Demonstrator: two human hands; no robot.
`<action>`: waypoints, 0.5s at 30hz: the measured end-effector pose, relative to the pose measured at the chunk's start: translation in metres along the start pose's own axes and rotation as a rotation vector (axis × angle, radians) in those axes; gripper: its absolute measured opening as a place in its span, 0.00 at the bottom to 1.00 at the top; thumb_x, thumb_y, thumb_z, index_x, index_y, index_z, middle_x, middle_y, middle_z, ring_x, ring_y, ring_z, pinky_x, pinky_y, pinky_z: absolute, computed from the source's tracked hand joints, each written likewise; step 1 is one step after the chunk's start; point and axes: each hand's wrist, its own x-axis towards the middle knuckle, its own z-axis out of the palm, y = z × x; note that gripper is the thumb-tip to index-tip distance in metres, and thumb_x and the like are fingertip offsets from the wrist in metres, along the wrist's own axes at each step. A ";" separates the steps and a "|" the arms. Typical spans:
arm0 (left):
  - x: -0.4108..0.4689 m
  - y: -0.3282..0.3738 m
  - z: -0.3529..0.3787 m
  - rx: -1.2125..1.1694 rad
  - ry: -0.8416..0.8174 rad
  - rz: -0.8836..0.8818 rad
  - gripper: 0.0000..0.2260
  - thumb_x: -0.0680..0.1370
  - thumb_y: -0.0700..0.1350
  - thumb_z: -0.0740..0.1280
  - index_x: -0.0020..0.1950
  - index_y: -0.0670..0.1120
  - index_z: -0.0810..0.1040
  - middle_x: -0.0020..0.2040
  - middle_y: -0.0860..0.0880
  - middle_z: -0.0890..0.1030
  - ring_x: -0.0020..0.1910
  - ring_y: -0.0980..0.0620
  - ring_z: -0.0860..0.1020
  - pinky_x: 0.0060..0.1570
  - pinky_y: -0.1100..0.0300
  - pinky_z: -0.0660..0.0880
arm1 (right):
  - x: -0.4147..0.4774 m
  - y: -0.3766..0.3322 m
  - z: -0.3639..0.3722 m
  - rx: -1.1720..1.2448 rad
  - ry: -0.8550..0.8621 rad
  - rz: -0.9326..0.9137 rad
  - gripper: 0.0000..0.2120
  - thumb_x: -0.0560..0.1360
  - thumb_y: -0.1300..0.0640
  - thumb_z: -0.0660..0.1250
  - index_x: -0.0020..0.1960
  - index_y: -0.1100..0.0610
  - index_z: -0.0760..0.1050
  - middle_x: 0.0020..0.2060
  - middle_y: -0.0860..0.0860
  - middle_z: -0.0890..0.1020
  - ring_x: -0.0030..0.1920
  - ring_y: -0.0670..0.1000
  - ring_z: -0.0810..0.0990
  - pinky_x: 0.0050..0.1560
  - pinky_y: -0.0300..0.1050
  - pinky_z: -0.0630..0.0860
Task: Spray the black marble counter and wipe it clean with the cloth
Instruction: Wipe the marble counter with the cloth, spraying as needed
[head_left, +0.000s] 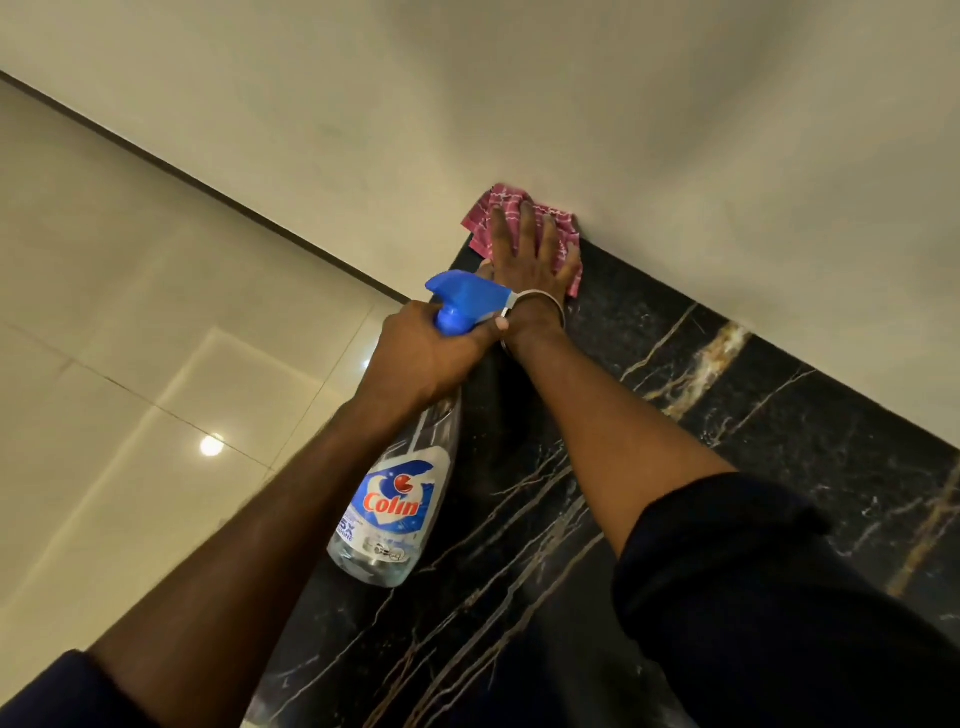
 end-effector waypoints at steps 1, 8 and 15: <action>-0.002 -0.002 -0.003 0.001 0.011 -0.003 0.20 0.75 0.60 0.68 0.52 0.42 0.78 0.41 0.46 0.81 0.37 0.53 0.78 0.35 0.67 0.69 | 0.001 -0.004 0.000 0.000 0.007 -0.010 0.34 0.81 0.45 0.55 0.80 0.46 0.40 0.81 0.52 0.44 0.80 0.59 0.42 0.74 0.68 0.41; -0.027 -0.013 -0.026 0.001 0.106 -0.018 0.18 0.75 0.59 0.68 0.48 0.43 0.78 0.37 0.49 0.79 0.34 0.55 0.76 0.33 0.67 0.68 | 0.000 -0.010 -0.004 -0.011 0.025 -0.096 0.29 0.82 0.47 0.50 0.81 0.44 0.43 0.81 0.51 0.44 0.80 0.58 0.44 0.74 0.66 0.42; -0.073 -0.043 -0.030 0.000 0.160 -0.073 0.14 0.75 0.58 0.69 0.39 0.49 0.76 0.32 0.53 0.76 0.31 0.56 0.75 0.32 0.65 0.66 | -0.069 -0.022 0.014 -0.008 -0.014 -0.225 0.28 0.83 0.45 0.48 0.80 0.45 0.43 0.81 0.49 0.44 0.80 0.56 0.42 0.74 0.63 0.41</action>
